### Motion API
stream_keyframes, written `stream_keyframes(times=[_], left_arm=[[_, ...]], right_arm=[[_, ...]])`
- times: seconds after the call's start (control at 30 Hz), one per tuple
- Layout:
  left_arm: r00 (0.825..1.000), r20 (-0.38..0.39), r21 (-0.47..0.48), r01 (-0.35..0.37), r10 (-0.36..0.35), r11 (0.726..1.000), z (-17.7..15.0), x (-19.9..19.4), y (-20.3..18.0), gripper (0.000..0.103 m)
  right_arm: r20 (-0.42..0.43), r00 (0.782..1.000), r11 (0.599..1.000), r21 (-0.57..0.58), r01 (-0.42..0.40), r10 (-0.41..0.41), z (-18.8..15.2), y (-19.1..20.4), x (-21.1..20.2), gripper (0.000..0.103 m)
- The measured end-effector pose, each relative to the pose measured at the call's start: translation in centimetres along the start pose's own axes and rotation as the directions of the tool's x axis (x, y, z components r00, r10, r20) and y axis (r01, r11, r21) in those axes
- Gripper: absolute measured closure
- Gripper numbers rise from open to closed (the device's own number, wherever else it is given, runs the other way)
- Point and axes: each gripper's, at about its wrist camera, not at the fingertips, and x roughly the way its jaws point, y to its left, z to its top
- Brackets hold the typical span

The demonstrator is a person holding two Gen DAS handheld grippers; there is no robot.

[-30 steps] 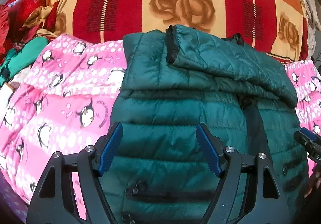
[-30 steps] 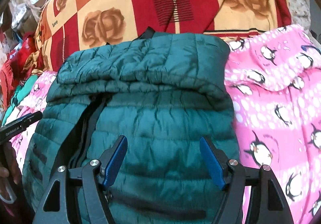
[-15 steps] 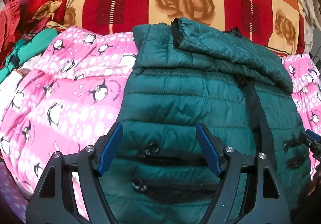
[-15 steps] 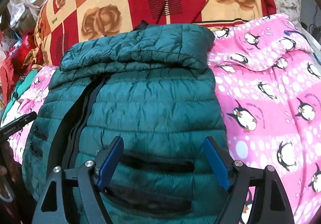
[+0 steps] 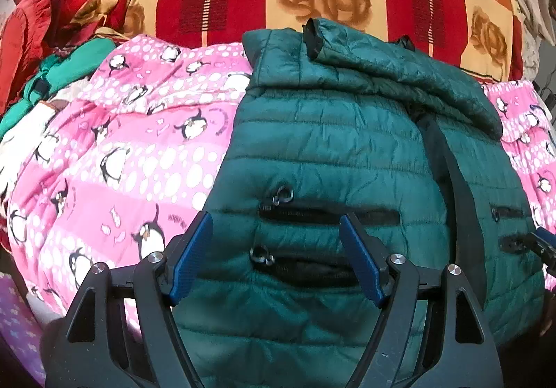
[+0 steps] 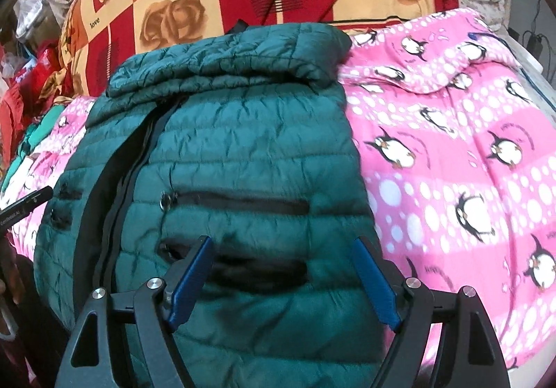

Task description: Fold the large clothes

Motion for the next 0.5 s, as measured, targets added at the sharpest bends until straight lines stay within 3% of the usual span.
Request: stream_keyframes(times=[0.5], left_arm=[[0.999, -0.026, 0.003, 0.043, -0.043, 0.999, -3.2, -2.0, 0.8, 0.027]], right_arm=[[-0.058, 0.998, 1.0, 0.002, 0.02, -0.02, -3.7, -1.5, -1.8, 0.022]])
